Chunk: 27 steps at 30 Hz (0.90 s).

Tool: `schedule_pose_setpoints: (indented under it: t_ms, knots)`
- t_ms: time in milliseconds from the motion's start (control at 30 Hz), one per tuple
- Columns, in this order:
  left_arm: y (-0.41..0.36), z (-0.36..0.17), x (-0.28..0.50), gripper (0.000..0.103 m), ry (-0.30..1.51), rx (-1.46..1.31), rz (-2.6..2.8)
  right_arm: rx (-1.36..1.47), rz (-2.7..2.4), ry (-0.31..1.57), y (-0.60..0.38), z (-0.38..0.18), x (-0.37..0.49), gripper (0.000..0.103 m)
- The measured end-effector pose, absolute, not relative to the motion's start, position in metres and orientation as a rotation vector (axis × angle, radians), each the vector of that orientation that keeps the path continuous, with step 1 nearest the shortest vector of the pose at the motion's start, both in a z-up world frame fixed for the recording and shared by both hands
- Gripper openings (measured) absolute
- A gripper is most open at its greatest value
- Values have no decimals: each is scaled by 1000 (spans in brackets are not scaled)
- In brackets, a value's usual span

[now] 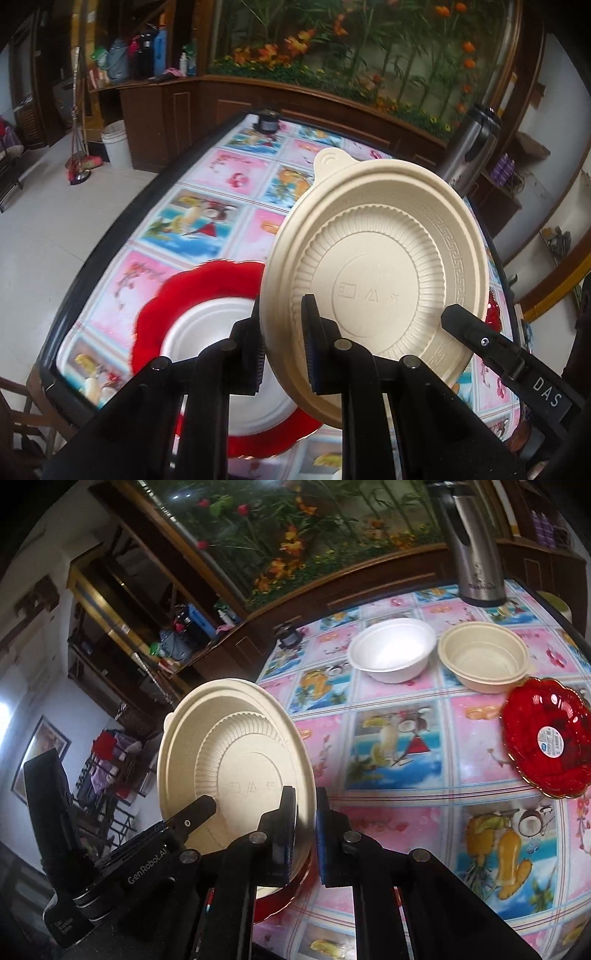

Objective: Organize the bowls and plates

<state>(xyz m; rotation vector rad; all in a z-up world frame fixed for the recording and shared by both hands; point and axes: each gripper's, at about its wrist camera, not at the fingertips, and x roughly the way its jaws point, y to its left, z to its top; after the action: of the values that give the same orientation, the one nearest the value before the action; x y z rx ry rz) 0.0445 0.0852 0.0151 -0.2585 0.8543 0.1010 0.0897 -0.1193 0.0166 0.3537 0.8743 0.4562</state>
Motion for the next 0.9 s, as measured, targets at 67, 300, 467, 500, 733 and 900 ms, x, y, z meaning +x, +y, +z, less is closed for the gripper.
schedule_pose_setpoints:
  t_ms: [67,300,467,500,733,900]
  knots:
    - [93,17,35,15,840,-265,110,334,473,866,-110,20,82,9]
    - [107,8,8,15,835,-264,146,275,520,848,-87,24,60,9]
    - [115,-2,-2,15,851,-273,166,255,544,873,-76,15,55,9]
    - [117,-4,-4,15,852,-275,171,252,549,879,-74,12,54,9]
    - [124,-8,-14,15,844,-273,203,234,567,895,-63,4,46,9]
    - [127,-10,-19,15,842,-271,216,222,572,901,-56,1,43,10]
